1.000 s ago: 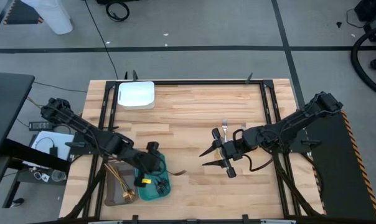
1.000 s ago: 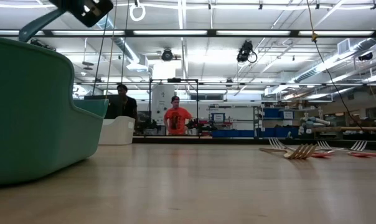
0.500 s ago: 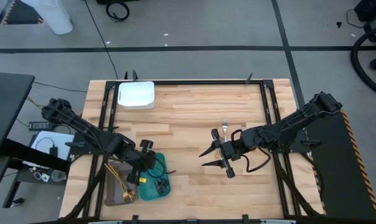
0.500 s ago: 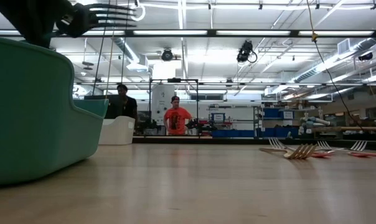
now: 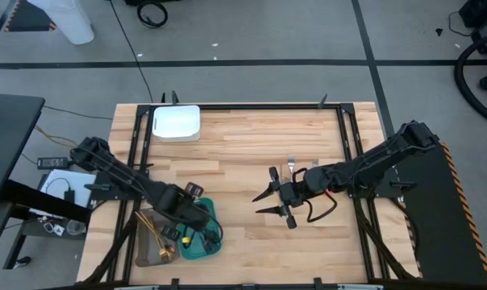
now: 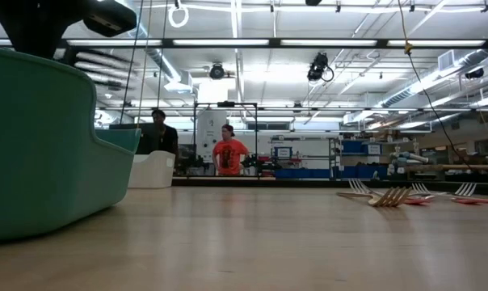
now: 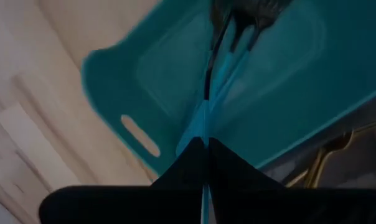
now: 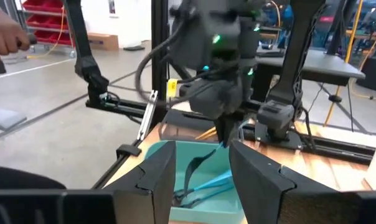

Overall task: Sort silverware by color (type)
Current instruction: Put the blue fork into the green bin

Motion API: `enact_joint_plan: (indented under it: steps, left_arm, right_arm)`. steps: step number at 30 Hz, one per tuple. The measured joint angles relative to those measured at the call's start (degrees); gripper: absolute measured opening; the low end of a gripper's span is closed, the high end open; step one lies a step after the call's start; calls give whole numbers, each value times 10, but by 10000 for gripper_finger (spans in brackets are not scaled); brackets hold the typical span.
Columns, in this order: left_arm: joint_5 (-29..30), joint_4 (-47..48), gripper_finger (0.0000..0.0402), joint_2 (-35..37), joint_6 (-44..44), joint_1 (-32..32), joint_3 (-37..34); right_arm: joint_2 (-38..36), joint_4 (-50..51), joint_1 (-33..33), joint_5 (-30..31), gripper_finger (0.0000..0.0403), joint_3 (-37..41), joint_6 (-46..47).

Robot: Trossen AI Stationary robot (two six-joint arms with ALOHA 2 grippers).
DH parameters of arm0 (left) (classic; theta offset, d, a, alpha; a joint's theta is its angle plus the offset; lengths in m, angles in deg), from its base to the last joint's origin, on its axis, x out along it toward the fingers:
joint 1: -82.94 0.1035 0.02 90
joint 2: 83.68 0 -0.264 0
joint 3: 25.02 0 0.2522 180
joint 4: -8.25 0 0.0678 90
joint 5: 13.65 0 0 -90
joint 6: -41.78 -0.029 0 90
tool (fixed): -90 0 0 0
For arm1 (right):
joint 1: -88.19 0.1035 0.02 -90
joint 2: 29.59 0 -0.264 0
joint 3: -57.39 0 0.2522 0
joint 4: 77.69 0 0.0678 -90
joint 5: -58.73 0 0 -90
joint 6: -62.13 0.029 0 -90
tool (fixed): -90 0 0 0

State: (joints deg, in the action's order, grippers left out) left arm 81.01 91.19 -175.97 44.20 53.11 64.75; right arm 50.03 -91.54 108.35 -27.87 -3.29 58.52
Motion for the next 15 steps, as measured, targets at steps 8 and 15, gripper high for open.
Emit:
enact_joint_plan:
  steps: [8, 15]
  left_arm:
    - [0, 33, 14, -76, -67, -13, 34]
    - [3, 37, 14, -106, -98, -24, 40]
  right_arm:
    - [0, -1, -1, 0, 160, 0, 2]
    - [0, -2, -1, -1, 160, 0, 1]
